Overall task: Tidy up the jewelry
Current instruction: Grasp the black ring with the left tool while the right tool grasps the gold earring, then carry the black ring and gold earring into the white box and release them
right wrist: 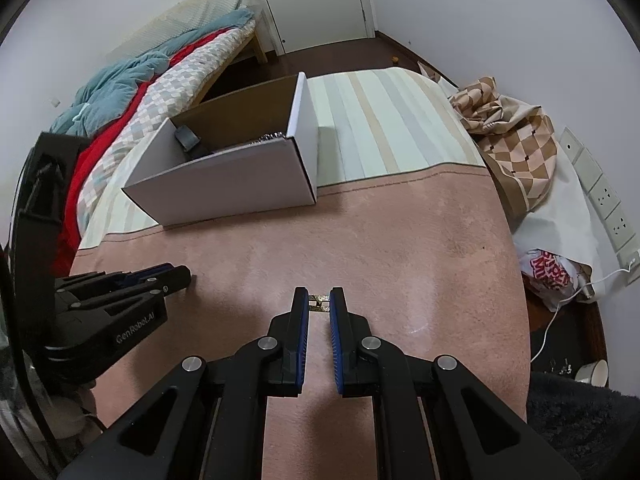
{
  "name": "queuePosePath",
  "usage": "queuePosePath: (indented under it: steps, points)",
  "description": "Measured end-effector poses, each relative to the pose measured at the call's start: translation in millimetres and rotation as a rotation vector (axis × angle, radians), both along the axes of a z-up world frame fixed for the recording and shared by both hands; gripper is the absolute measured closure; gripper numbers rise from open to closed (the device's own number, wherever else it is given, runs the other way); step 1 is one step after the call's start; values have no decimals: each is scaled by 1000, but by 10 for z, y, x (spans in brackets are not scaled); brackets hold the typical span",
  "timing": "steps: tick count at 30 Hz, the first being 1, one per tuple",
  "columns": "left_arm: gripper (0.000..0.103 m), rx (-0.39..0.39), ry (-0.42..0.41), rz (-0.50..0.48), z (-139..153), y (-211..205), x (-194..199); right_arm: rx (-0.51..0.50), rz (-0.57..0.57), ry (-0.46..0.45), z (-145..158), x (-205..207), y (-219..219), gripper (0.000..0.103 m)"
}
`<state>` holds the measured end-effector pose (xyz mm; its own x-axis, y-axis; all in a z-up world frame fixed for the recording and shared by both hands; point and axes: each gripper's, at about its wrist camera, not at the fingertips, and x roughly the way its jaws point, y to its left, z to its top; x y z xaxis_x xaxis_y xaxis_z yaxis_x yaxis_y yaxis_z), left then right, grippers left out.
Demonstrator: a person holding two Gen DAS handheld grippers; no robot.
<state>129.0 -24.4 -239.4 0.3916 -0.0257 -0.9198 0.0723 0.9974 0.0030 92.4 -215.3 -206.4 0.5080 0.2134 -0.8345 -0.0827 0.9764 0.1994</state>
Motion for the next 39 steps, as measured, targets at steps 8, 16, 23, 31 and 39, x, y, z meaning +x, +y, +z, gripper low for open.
queuePosePath:
  steps: [8,16,23,31,39]
  points:
    - [93,-45,-64,4,400,64,-30,51,-6,-41,281,27,-41,92]
    - [93,-177,-81,5,1024,246,584,170,73,-75,808,688,95,92]
    - [93,-192,-20,7,1062,361,1258,188,133,36,742,1478,251,92]
    - [77,-133,3,34,1121,388,1615,172,175,160,569,1885,371,81]
    - [35,-83,-58,91,1255,568,1444,149,139,142,710,1838,223,48]
